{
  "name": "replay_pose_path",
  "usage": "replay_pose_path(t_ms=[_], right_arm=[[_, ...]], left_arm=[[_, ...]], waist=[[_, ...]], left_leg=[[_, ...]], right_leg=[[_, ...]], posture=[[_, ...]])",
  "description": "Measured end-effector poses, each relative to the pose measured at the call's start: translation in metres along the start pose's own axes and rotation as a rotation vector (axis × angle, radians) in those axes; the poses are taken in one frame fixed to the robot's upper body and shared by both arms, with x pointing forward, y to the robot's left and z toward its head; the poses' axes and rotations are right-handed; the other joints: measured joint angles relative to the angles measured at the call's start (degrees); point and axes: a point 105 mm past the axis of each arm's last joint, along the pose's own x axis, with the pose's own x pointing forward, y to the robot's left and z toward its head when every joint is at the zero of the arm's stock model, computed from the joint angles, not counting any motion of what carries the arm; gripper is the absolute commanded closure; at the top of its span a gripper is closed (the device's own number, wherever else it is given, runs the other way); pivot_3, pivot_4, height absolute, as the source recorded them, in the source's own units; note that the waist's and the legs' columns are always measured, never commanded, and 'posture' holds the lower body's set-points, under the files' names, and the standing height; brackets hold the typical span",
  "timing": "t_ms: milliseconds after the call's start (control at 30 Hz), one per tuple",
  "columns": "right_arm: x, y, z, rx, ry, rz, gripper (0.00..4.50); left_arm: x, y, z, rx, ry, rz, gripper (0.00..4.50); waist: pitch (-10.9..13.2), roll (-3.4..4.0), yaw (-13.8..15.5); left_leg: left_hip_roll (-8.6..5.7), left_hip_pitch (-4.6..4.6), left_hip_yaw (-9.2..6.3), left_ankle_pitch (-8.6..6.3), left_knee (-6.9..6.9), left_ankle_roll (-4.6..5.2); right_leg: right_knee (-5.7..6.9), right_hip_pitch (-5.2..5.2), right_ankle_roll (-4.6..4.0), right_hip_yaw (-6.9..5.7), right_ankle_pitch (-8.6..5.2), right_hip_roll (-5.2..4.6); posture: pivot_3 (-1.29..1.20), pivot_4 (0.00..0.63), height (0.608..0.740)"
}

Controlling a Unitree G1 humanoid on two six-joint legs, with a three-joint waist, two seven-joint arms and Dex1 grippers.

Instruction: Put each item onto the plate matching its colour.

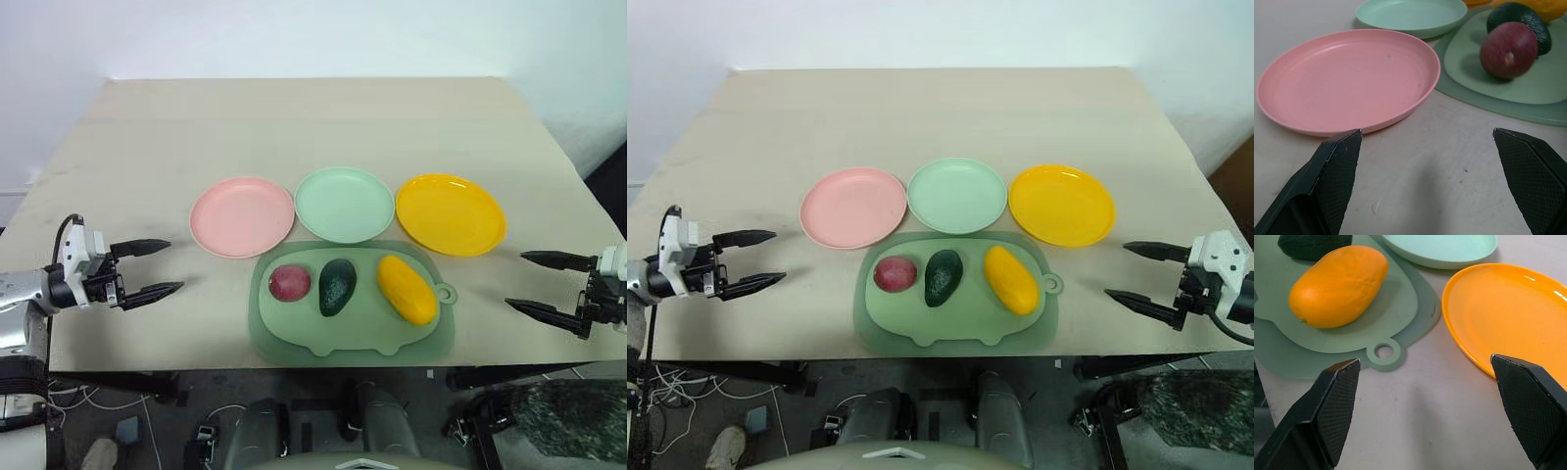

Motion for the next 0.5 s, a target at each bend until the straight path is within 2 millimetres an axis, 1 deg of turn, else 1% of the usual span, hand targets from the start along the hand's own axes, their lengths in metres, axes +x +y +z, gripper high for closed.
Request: replay_pose_path(t_ms=[100,267,367,500], right_arm=[[0.000,0.000,0.000,-0.003,0.001,-0.004,0.01],[-0.003,0.002,-0.003,0.003,0.011,-0.010,0.01],[-0.005,0.005,0.001,-0.005,0.019,-0.005,0.01],[-0.003,0.009,0.007,-0.005,0.011,0.020,0.01]], left_arm=[[0.003,0.001,0.002,0.009,-0.010,0.020,0.00],[0.004,-0.001,-0.003,-0.008,-0.014,0.028,0.00],[0.002,0.001,-0.002,-0.010,-0.016,0.019,0.00],[0.003,-0.001,0.001,0.007,-0.020,-0.011,0.00]], waist=[[0.0,0.01,0.0],[0.0,0.01,-0.1],[0.0,0.01,0.0],[0.0,0.02,-0.1]], left_leg=[[-0.02,0.01,0.01,0.00,0.00,0.00],[-0.03,0.01,0.02,0.00,0.00,-0.01],[-0.03,0.01,0.01,0.00,0.00,-0.01],[-0.02,0.02,-0.01,0.00,0.00,-0.01]], right_leg=[[0.00,0.01,0.00,0.00,0.00,0.00],[0.00,0.01,0.00,0.00,0.00,0.02],[0.00,0.01,0.00,0.00,0.00,0.02],[0.00,0.01,0.00,0.00,0.00,0.02]], posture=[[0.00,0.150,0.733],[0.00,0.150,0.733],[0.00,0.150,0.733],[0.00,0.150,0.733]])
